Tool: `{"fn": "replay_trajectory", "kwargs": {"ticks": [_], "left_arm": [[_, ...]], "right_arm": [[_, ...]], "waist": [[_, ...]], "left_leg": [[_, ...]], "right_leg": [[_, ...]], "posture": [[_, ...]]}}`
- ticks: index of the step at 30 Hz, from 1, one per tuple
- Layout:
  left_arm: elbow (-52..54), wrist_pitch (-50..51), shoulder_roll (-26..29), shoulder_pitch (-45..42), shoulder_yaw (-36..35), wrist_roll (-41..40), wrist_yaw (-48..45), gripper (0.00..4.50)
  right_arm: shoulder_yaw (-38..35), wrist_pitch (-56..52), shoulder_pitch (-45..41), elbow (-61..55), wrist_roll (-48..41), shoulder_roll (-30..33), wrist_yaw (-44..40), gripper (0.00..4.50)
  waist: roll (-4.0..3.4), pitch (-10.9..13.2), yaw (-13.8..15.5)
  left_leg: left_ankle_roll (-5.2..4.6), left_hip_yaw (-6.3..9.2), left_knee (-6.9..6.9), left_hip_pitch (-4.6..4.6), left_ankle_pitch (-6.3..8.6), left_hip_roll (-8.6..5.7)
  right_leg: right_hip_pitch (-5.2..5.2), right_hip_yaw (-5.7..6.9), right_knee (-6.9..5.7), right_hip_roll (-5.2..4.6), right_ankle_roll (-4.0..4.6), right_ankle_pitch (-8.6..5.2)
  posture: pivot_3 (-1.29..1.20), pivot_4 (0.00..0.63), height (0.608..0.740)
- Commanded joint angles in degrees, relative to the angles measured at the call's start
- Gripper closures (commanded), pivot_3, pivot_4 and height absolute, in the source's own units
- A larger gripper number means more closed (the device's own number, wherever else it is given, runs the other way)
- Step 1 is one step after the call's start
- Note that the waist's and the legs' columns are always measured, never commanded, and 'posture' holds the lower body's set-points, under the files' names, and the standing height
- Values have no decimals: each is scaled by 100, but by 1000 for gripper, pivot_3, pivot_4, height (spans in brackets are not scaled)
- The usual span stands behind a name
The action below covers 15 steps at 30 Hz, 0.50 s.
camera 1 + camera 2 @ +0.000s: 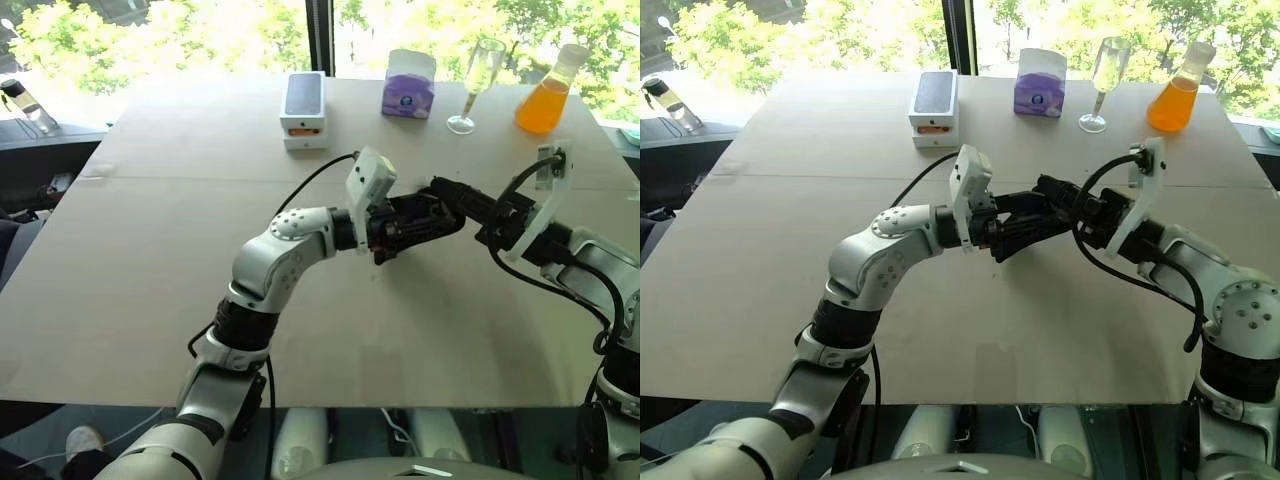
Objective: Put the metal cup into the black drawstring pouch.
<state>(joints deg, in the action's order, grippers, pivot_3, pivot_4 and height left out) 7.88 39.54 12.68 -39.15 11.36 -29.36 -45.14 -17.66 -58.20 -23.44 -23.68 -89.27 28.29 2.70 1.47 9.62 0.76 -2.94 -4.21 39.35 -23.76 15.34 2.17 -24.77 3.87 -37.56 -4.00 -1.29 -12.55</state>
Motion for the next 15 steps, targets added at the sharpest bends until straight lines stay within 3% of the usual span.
{"fn": "replay_trajectory", "kwargs": {"ticks": [1, 15], "left_arm": [[59, 46, -107, -107, -18, 3, 156, 2085], [-88, 55, -288, -212, 5, 66, 307, 2085]], "right_arm": [[23, 226, -8, -161, -214, 122, -1, 4500], [226, 508, 66, -189, -405, 385, 40, 4500]], "waist": [[0, 0, -1], [0, 0, 3]], "left_leg": [[0, 0, 0, 0, 0, 0], [-1, 0, 0, 0, 1, 0]], "right_leg": [[0, 0, 0, 0, 0, 0], [0, 1, 0, 0, 0, 0]], "posture": [[0, 150, 737], [0, 150, 737]]}}
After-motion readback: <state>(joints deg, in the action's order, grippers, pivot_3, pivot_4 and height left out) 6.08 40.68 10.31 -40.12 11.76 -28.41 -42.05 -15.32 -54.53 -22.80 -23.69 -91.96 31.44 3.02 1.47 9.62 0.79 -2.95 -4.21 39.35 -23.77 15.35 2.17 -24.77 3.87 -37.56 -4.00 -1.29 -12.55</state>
